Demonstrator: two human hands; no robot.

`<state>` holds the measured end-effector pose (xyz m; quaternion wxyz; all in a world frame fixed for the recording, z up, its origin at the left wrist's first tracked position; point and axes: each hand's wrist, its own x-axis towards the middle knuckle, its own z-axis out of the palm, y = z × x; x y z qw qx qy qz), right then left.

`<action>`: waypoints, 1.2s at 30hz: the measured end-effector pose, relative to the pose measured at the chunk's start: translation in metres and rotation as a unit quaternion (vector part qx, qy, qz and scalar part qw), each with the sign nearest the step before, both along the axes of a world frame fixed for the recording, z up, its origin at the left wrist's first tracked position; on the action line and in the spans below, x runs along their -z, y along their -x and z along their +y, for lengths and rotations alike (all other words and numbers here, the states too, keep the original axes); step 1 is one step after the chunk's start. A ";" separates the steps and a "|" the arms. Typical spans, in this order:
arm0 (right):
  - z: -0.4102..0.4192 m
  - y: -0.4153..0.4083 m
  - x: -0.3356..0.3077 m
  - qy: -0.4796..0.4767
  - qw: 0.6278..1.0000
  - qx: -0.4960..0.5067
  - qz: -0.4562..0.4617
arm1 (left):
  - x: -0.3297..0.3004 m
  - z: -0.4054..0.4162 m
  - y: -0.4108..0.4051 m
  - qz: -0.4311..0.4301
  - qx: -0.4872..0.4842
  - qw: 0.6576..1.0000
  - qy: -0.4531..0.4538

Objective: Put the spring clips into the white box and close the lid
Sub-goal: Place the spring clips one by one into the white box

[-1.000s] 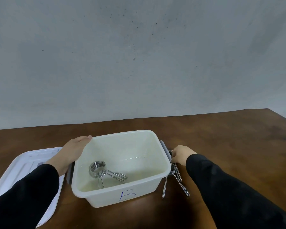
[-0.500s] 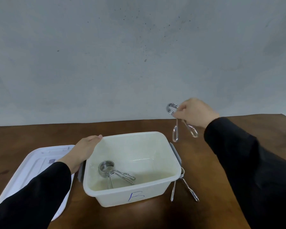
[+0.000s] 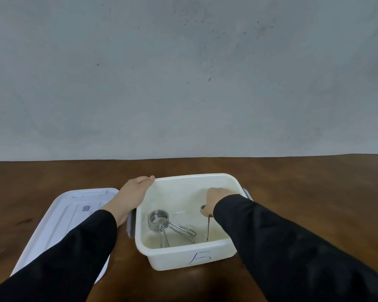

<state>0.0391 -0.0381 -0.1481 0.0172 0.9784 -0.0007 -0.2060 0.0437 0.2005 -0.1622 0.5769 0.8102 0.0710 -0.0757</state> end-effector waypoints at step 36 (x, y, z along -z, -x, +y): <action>-0.130 0.030 0.043 -0.088 0.988 0.113 0.055 | -0.010 -0.002 0.002 -0.048 0.000 0.996 -0.075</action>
